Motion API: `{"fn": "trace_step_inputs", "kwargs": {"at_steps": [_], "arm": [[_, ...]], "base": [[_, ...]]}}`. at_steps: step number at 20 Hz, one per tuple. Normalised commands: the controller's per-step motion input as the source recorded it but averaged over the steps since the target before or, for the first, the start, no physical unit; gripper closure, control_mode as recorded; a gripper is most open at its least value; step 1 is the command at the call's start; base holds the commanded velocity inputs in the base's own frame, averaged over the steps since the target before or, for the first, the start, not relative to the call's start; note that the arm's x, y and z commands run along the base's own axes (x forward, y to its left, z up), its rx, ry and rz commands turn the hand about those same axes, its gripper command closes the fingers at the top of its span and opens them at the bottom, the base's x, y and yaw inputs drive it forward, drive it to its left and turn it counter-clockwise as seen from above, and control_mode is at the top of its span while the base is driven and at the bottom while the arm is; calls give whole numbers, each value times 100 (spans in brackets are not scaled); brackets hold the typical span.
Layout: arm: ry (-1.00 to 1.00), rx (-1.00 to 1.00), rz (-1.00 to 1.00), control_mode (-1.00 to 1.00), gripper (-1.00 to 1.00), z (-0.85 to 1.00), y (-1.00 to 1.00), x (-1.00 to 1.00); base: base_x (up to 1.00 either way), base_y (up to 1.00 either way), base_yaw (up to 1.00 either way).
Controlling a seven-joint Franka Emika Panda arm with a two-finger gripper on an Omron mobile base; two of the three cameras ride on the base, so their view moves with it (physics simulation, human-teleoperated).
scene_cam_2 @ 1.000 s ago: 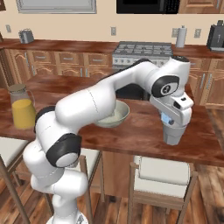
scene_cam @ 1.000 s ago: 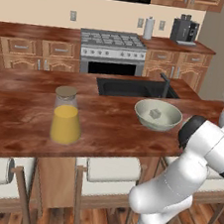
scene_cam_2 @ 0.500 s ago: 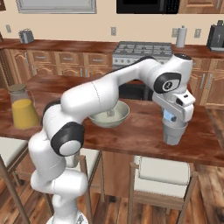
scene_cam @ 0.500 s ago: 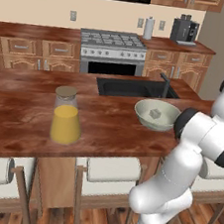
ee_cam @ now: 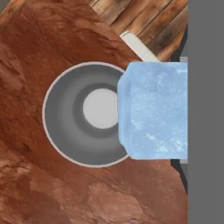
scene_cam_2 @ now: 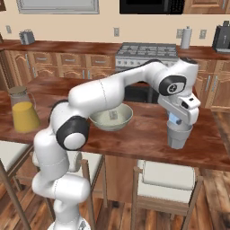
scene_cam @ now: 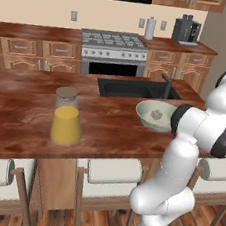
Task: There are two ice cubes in the ice bowl. Place both ice cubes in the glass cup.
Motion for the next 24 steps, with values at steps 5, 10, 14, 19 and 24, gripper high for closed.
{"fn": "trace_step_inputs", "kwargs": {"at_steps": [5, 10, 14, 19, 24], "arm": [[0, -4, 0, -100, 100, -21, 0, 19], [0, -6, 0, -100, 100, -14, 0, 21], [0, -6, 0, -100, 100, -8, -1, 12], [0, -3, 0, -100, 100, -5, -3, 2], [0, 0, 0, -100, 100, -4, -7, 0]], "base": [[0, 0, 0], [0, 0, 0], [0, 0, 0], [0, 0, 0], [0, 0, 0]]}}
